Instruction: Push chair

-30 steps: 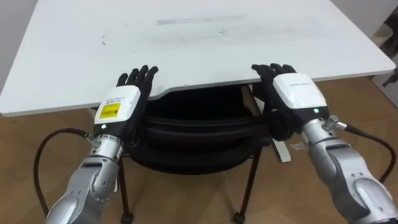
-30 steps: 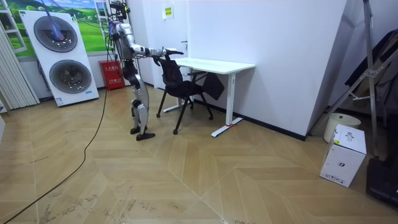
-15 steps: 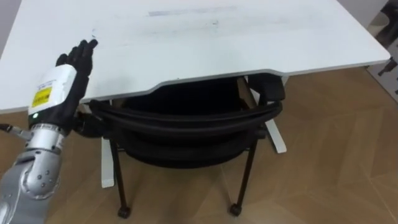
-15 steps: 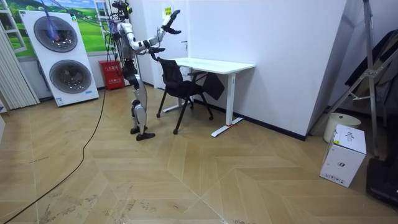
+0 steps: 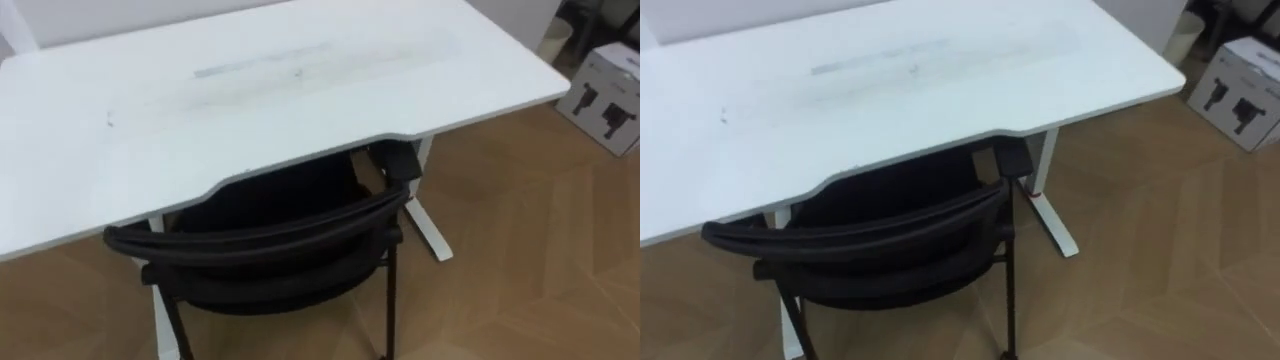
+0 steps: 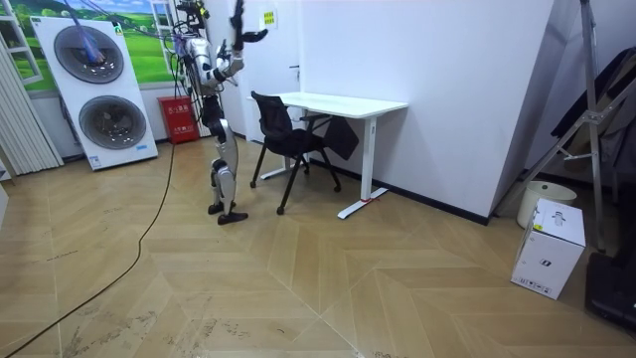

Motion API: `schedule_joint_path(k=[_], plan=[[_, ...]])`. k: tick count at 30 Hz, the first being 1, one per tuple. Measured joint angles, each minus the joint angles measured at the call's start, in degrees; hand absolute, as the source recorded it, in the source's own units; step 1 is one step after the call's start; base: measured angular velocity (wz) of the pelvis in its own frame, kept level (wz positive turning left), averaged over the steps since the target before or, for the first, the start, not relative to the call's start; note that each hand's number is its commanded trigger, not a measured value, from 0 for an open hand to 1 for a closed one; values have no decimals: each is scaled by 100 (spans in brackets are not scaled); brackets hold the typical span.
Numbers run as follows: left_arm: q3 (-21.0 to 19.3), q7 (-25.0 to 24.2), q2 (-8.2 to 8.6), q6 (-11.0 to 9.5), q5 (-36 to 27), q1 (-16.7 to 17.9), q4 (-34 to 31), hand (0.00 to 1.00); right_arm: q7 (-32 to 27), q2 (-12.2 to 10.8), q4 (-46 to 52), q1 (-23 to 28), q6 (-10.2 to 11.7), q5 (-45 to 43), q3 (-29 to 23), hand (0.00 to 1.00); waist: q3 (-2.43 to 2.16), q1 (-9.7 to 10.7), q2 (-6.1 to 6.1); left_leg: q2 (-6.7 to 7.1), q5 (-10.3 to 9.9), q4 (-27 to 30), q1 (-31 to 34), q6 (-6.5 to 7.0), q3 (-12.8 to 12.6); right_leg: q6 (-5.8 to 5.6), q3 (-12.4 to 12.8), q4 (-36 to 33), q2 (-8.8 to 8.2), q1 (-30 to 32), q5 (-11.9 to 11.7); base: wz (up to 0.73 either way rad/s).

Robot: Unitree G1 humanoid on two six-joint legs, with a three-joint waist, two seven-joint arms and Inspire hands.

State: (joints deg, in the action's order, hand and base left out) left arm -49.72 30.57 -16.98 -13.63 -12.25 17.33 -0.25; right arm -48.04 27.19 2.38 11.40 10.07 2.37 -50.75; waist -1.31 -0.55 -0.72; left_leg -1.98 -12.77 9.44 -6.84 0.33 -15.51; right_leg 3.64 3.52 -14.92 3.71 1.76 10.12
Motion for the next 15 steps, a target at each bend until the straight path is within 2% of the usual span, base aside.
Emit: schedule_joint_path(k=[1, 3, 4, 6, 7, 8, 9, 10, 11, 12, 15], plan=[[-25, 51, 59, 0, -142, 59, 115, 0, -27, -79, -45, 76, 4, 194, -43, 0, 17, 0, 9, 0, -2, -1, 1, -2, 0, 2, 11, -26, 6, 12, 8, -7], [-11, 150, 223, 21, -642, 408, 644, 0, 1, -421, -357, 480, 9, 933, 7, 0, 87, 6, 46, -29, -10, -5, 65, -13, 0, 4, -41, -60, 10, 87, 8, -4], [3, 152, 261, 23, -739, 476, 846, 0, 60, -532, -517, 598, 33, 1069, 20, 0, 93, 3, 63, -37, -13, -10, 80, -17, 2, 14, -42, -59, 12, 94, 1, 0], [156, 252, 481, 44, -1119, 720, 1772, 0, 364, -912, -1449, 1092, 24, 1803, 182, 0, 76, 5, 49, -39, -29, -2, 120, -23, 20, 34, -33, -12, 12, 107, -34, 0], [246, 282, 525, 47, -1230, 786, 2076, 0, 438, -1026, -1674, 1204, 22, 2021, 265, 0, 68, 1, 30, -39, -29, -4, 122, -23, 20, 34, -33, 18, 13, 103, -54, 0], [444, 306, 604, 83, -1449, 907, 2654, 0, 611, -1275, -2181, 1349, -3, 2340, 415, 0, 76, 6, 2, -36, -39, -6, 133, -16, 20, 32, -28, 43, 13, 105, -57, 0], [536, 305, 775, 122, -1662, 985, 3058, 0, 812, -1517, -2750, 1410, -29, 2622, 529, 0, 65, 8, -35, -39, -61, -6, 139, -9, 24, 27, -30, 77, 12, 95, -56, 0], [542, 300, 856, 121, -1733, 997, 3266, 0, 898, -1623, -3046, 1409, -32, 2748, 546, 0, 59, -2, -56, -40, -69, -8, 140, -9, 30, 23, -31, 93, 12, 88, -54, 0], [542, 254, 912, 119, -1748, 996, 3807, 0, 1085, -1764, -3691, 1405, -30, 2933, 571, 0, 52, -3, -100, -58, -91, -8, 144, -5, 43, 10, -46, 110, 10, 70, -43, 7], [499, 213, 911, 121, -1756, 1001, 4333, 0, 1257, -1853, -4277, 1407, -31, 3116, 572, 0, 51, 1, -126, -61, -108, -8, 155, -2, 64, 0, -63, 99, 2, 63, -16, 7], [392, -31, 879, 110, -1698, 1004, 5445, 0, 1812, -1887, -5698, 1434, -24, 3218, 682, 0, 50, 17, -167, -26, -129, -6, 154, 14, 145, -27, -132, 76, -42, 75, 39, 12]])
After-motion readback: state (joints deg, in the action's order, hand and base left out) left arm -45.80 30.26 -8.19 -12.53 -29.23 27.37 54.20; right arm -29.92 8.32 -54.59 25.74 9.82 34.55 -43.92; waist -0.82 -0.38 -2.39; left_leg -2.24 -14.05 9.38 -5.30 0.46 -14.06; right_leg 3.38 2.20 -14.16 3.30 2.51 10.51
